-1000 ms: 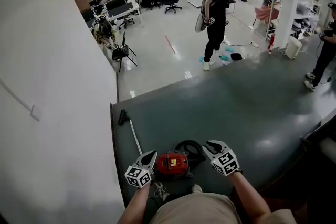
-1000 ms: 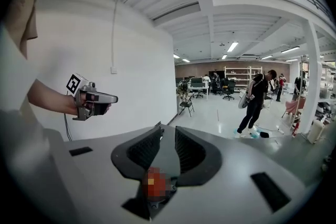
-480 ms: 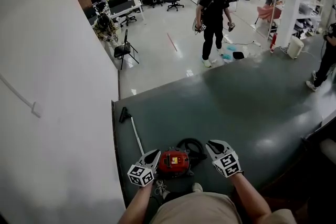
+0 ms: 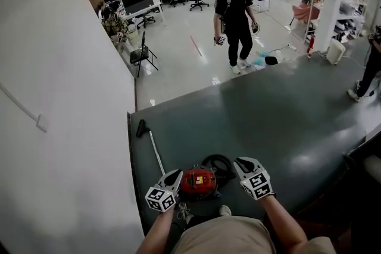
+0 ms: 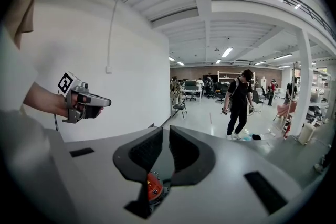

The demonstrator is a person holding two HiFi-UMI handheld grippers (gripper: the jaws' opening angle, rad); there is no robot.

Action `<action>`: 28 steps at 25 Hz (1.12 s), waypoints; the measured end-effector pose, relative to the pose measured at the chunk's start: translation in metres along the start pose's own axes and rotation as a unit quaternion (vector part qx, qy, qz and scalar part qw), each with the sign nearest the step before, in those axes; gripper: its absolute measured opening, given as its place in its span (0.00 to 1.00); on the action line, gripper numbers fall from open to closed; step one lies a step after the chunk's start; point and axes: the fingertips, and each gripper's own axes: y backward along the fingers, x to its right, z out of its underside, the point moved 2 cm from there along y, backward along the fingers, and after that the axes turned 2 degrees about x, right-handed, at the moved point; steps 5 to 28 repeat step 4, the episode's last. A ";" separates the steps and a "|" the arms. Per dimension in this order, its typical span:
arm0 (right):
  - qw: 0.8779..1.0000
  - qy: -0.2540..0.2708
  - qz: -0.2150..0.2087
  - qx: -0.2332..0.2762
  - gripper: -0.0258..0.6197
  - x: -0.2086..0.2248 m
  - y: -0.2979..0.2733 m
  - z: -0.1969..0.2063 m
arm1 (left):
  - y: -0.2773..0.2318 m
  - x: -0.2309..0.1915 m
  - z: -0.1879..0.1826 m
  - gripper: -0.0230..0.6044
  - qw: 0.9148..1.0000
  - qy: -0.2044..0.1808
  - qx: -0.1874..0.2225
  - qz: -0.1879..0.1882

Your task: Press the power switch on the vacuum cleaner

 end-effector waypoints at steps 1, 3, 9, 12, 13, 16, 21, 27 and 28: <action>1.000 -0.001 0.002 -0.003 0.11 0.000 -0.001 0.001 | 0.001 0.000 0.000 0.04 1.000 0.001 0.001 0.000; 1.000 -0.003 0.001 -0.011 0.11 -0.003 -0.002 0.001 | 0.004 0.001 0.001 0.04 1.000 0.005 0.003 -0.001; 1.000 -0.003 -0.001 -0.014 0.11 -0.004 -0.003 0.001 | 0.006 0.001 0.001 0.04 1.000 0.007 0.004 -0.002; 1.000 -0.003 -0.001 -0.014 0.11 -0.004 -0.003 0.001 | 0.006 0.001 0.001 0.04 1.000 0.007 0.004 -0.002; 1.000 -0.003 -0.001 -0.014 0.11 -0.004 -0.003 0.001 | 0.006 0.001 0.001 0.04 1.000 0.007 0.004 -0.002; 1.000 -0.003 -0.001 -0.014 0.11 -0.004 -0.003 0.001 | 0.006 0.001 0.001 0.04 1.000 0.007 0.004 -0.002; 1.000 -0.003 -0.001 -0.014 0.11 -0.004 -0.003 0.001 | 0.006 0.001 0.001 0.04 1.000 0.007 0.004 -0.002; 1.000 -0.003 -0.001 -0.014 0.11 -0.004 -0.003 0.001 | 0.006 0.001 0.001 0.04 1.000 0.007 0.004 -0.002; 1.000 -0.003 -0.001 -0.014 0.11 -0.004 -0.003 0.001 | 0.006 0.001 0.001 0.04 1.000 0.007 0.004 -0.002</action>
